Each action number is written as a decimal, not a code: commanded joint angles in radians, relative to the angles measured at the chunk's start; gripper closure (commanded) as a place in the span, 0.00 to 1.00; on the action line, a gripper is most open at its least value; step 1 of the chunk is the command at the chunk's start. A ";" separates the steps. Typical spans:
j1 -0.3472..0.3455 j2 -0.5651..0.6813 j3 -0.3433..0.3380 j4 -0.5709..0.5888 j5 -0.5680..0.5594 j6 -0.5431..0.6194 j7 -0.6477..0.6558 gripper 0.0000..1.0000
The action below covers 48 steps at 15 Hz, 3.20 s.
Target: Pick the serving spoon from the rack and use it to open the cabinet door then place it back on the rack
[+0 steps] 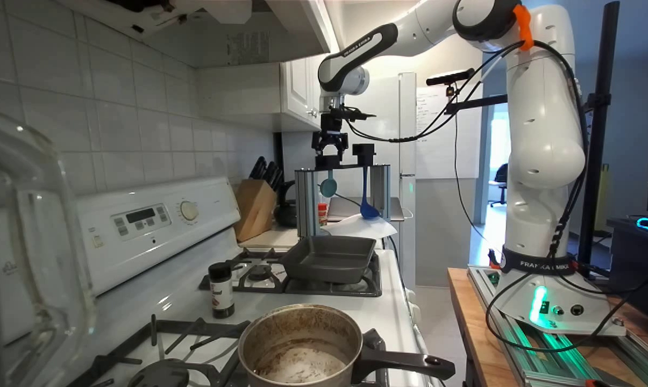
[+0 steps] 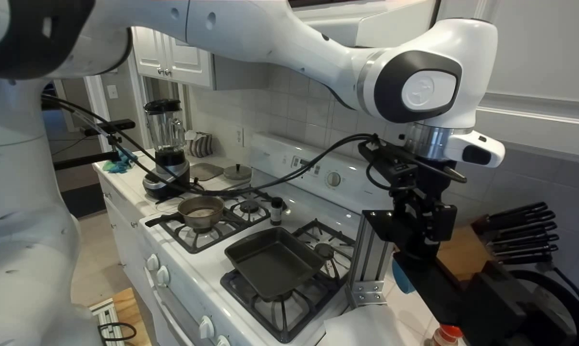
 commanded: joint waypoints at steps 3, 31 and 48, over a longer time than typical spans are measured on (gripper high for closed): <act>-0.008 0.013 0.005 0.030 0.031 -0.031 0.008 0.00; -0.008 0.022 0.006 0.030 0.038 -0.019 0.005 0.69; 0.006 -0.150 0.018 -0.127 0.017 -0.099 -0.045 0.78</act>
